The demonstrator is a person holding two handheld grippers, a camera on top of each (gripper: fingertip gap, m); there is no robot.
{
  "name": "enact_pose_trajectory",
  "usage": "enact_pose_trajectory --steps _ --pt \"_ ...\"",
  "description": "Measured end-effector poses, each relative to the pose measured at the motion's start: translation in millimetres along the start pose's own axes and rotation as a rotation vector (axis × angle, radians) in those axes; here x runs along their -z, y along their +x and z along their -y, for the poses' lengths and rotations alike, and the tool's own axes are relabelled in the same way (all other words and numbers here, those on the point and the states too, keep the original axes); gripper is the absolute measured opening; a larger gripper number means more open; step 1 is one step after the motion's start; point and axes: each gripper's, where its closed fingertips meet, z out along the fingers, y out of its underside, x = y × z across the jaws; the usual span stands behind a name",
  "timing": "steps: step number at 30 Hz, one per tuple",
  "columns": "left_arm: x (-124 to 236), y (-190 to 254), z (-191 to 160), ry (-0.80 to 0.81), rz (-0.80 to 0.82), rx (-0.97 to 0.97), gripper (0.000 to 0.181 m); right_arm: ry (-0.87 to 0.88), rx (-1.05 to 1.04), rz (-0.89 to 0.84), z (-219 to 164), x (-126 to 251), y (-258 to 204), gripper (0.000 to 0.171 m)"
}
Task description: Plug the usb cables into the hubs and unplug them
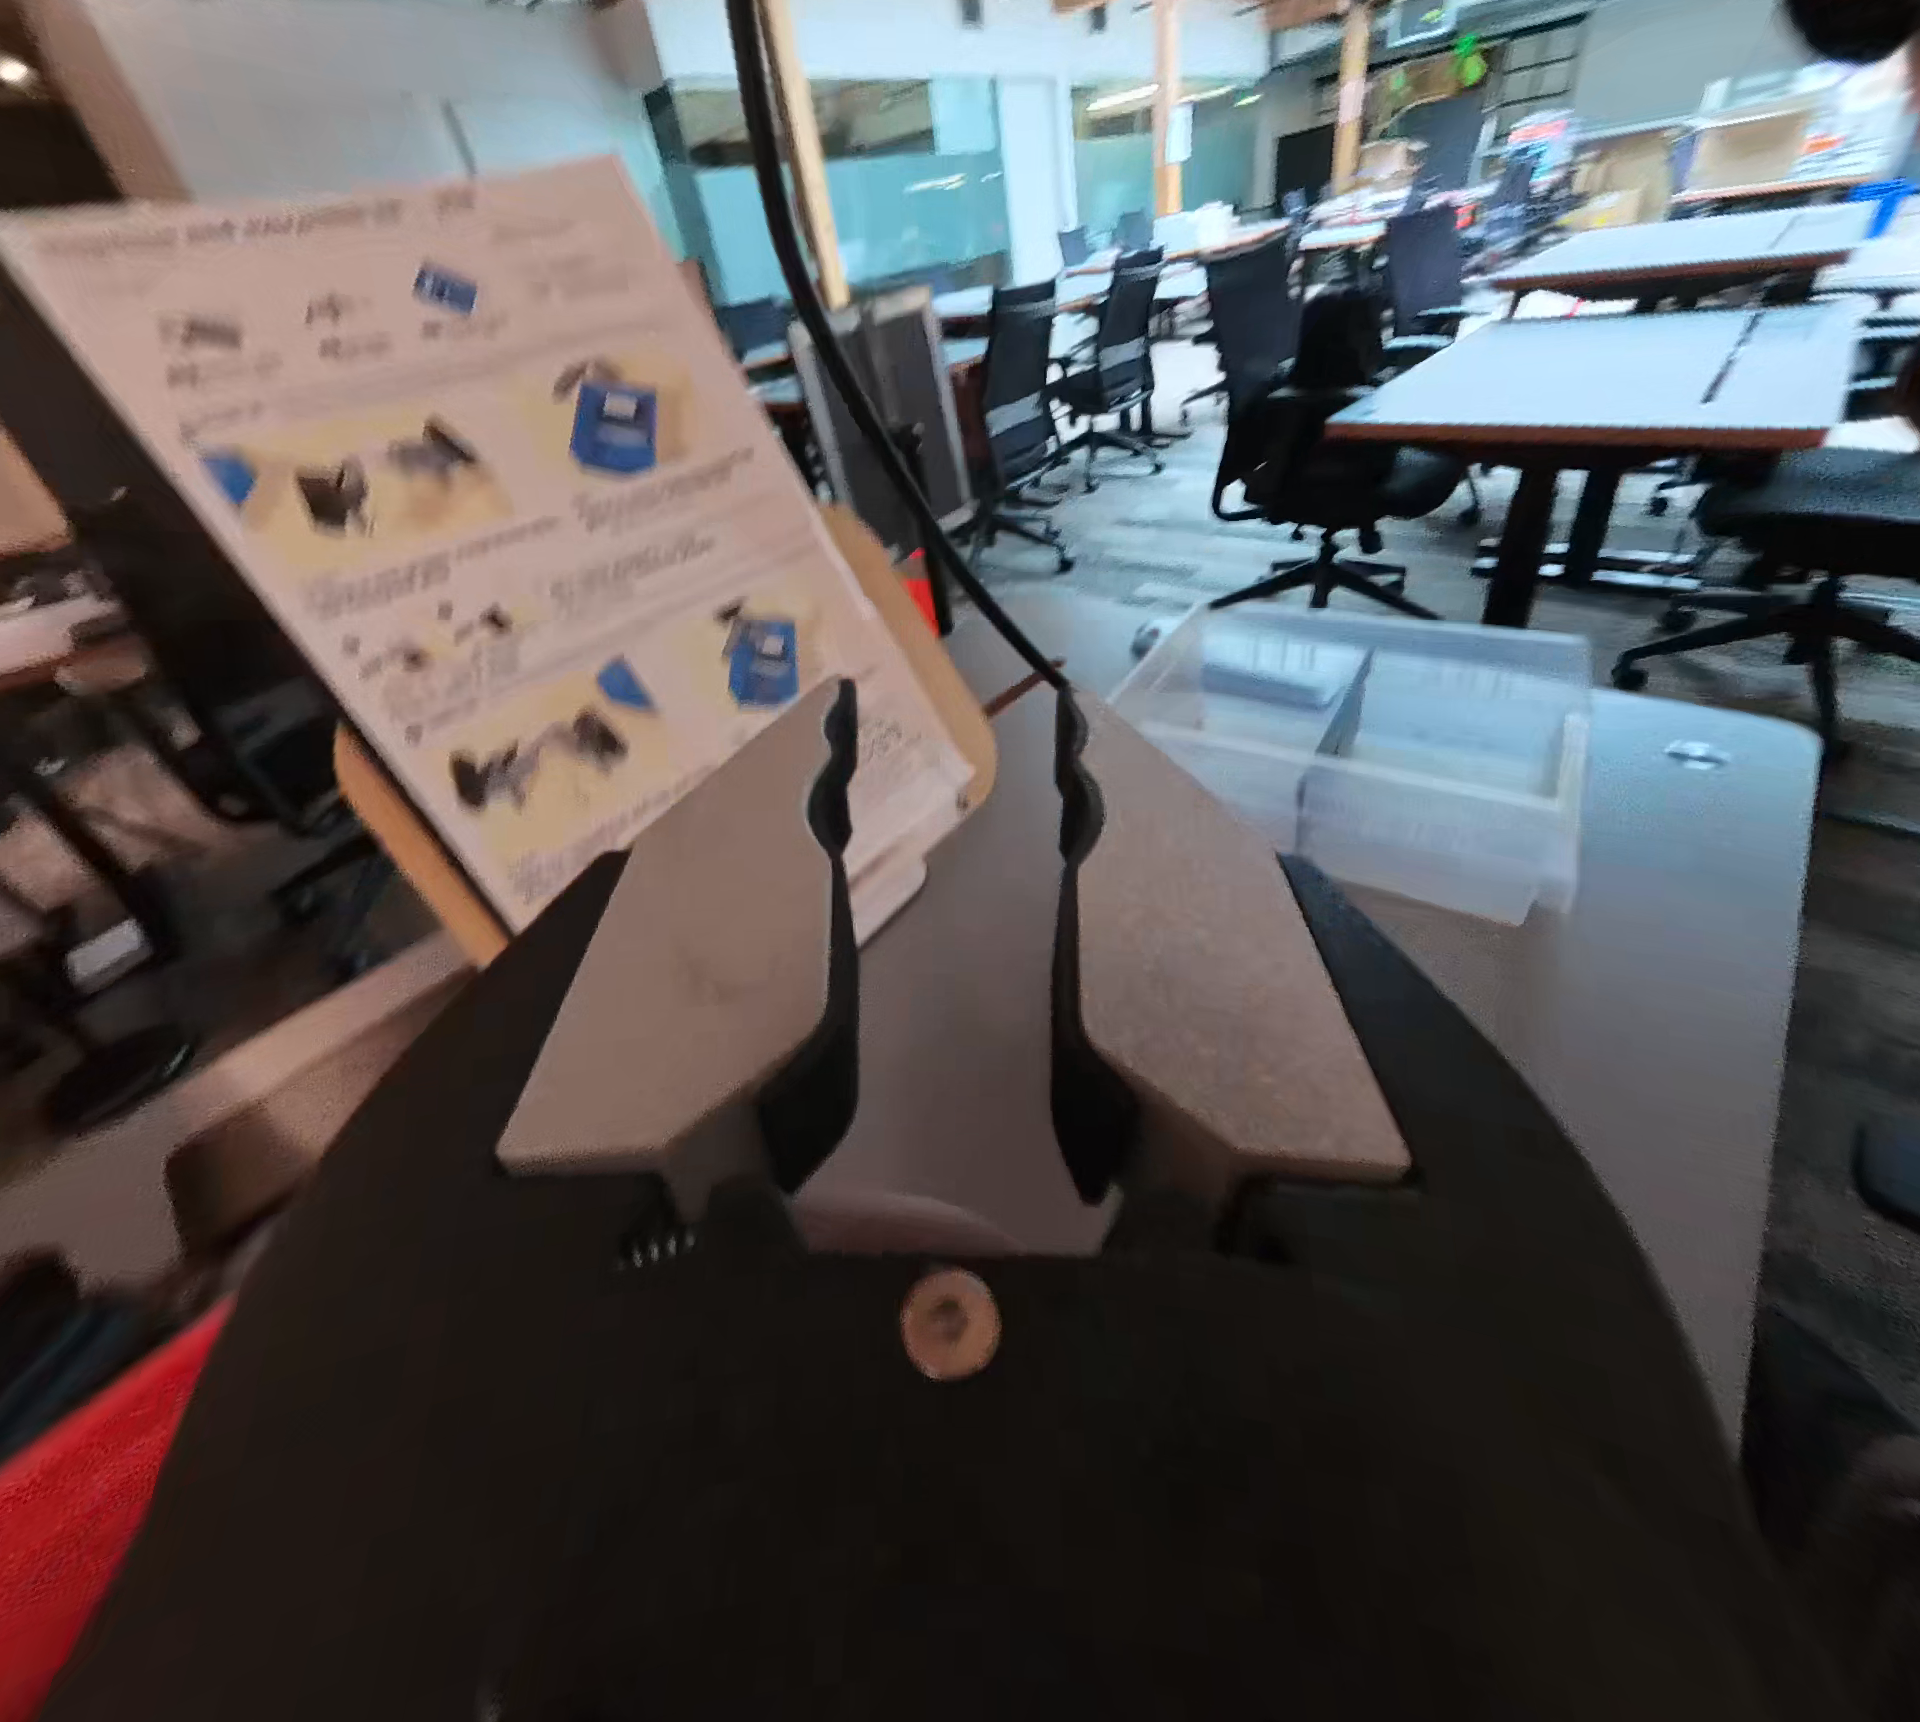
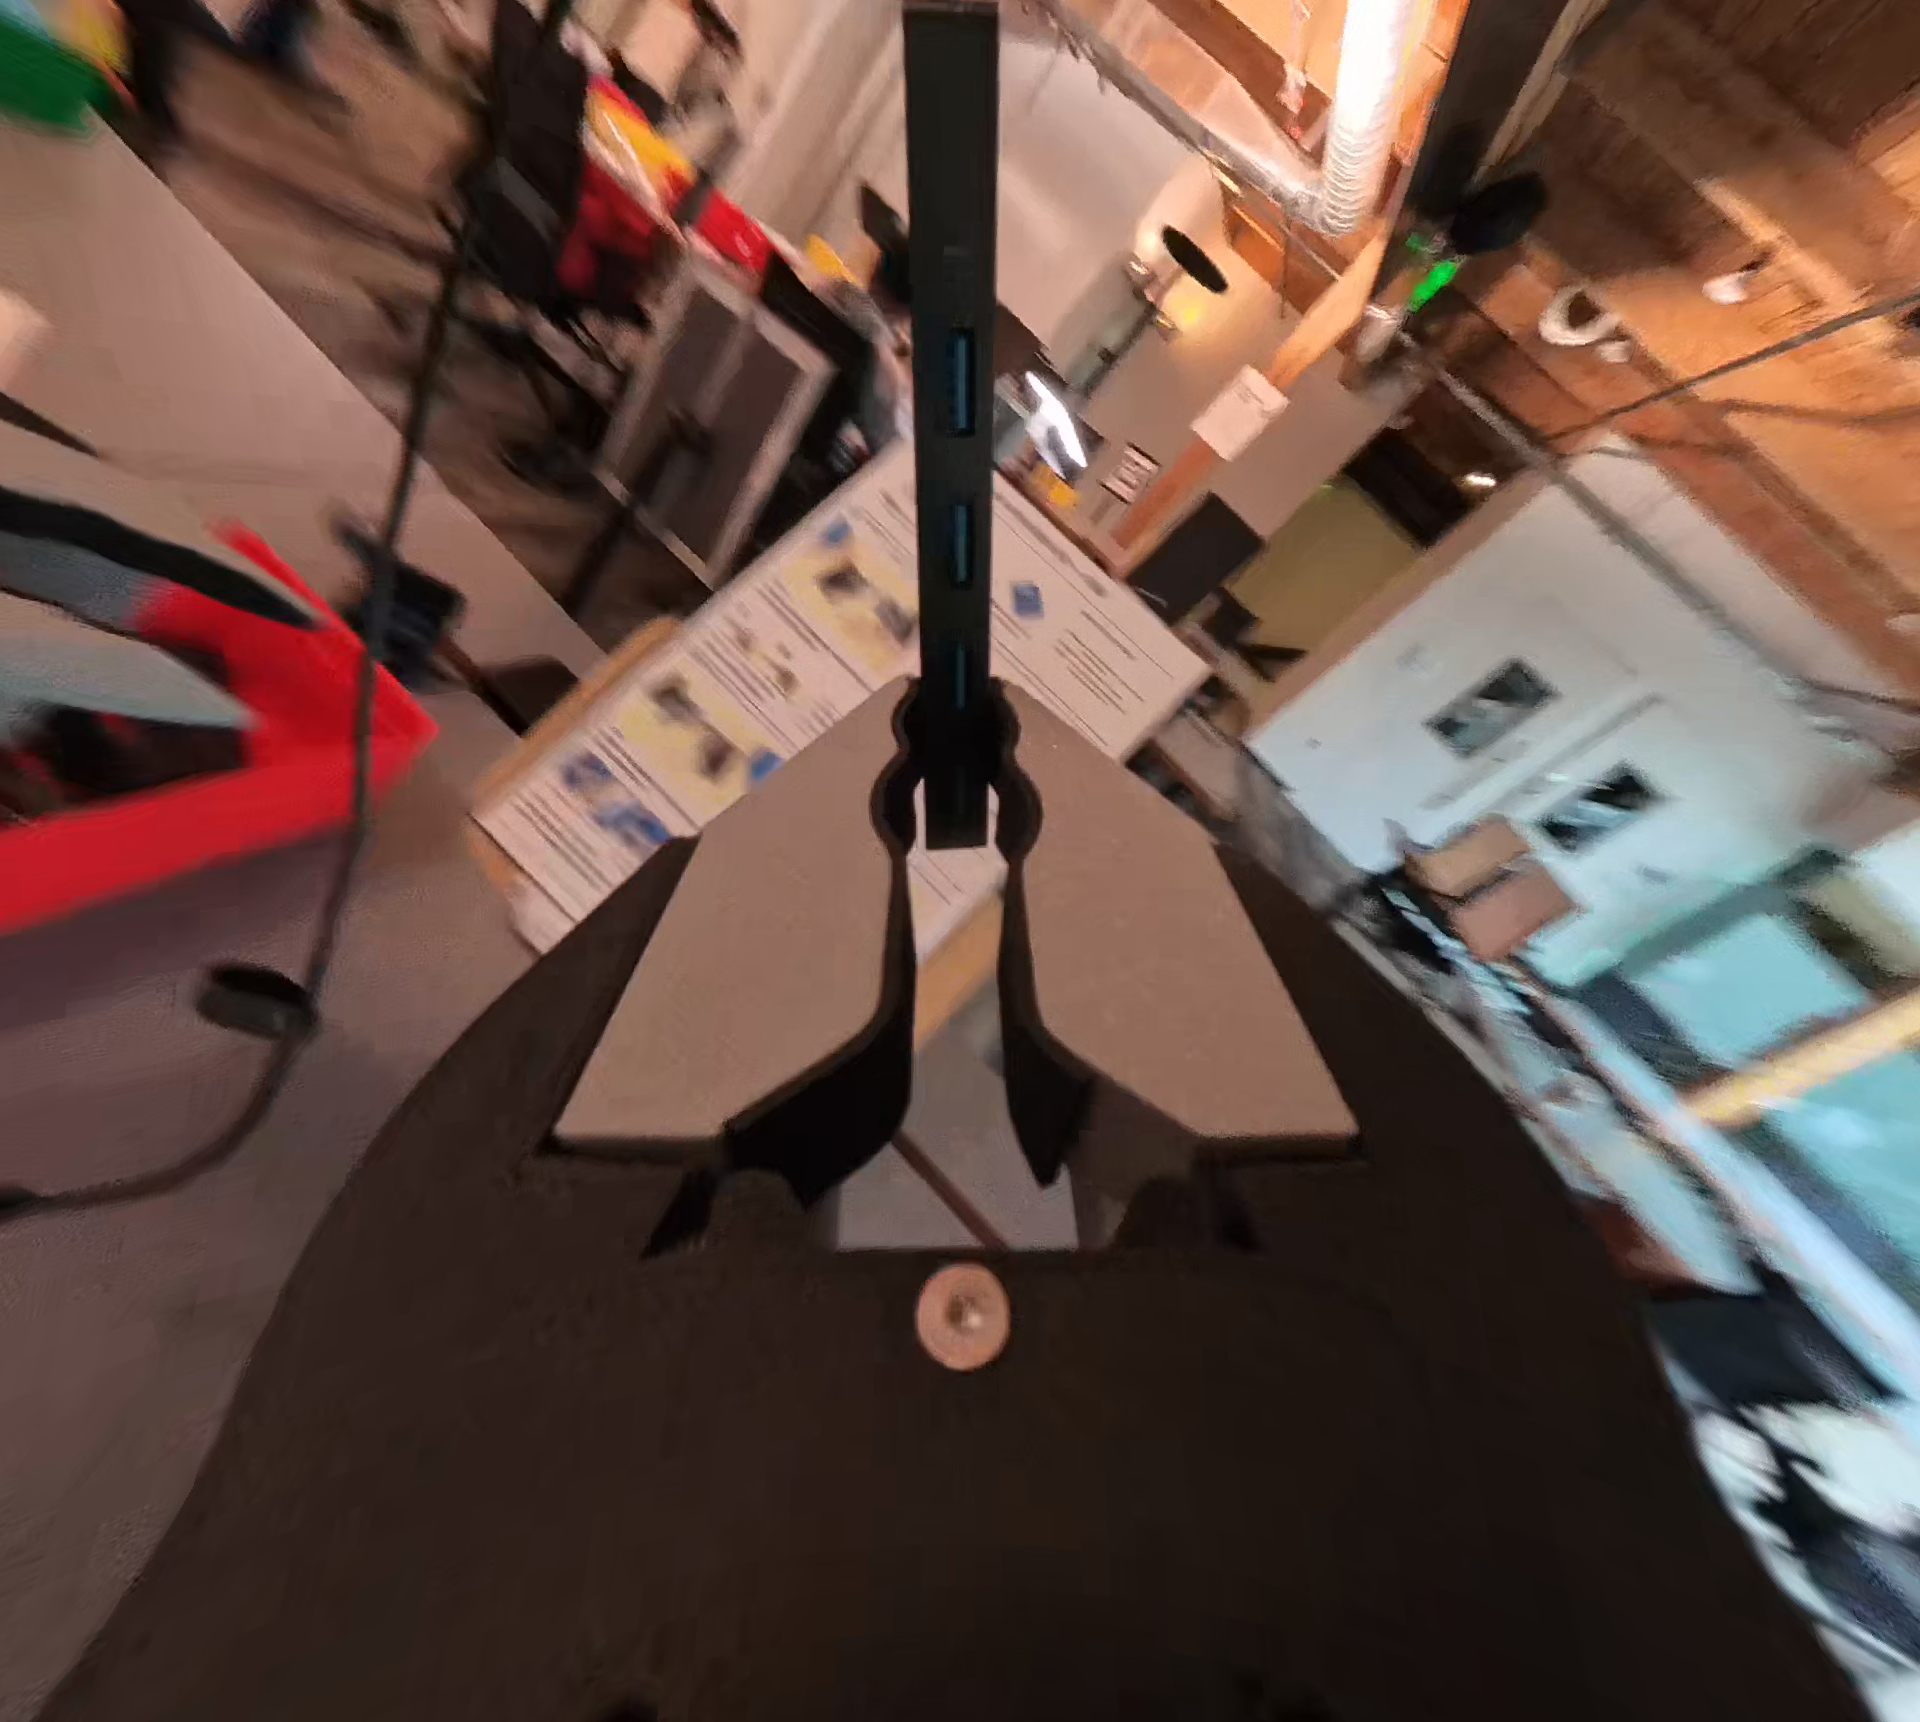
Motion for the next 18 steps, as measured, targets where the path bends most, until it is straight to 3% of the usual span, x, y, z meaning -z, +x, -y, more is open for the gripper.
enact_pose_trajectory --steps 6,11,14,18 --pt "35 24 -127 -0.17 0.013 0.056 0.036 -0.295 0.449 -0.111 -135 -8 -65 0.007" --pt "32 59 -193 -0.312 -0.003 -0.057 0.046 -0.413 0.725 -0.023 -247 -14 -178 0.008" --pt "23 75 -218 -0.354 -0.035 -0.037 0.048 -0.436 0.759 0.086 -298 -16 -239 0.008" --pt "12 83 -253 -0.441 -0.026 -0.097 0.049 -0.454 0.617 0.27 -347 -8 -284 0.008"
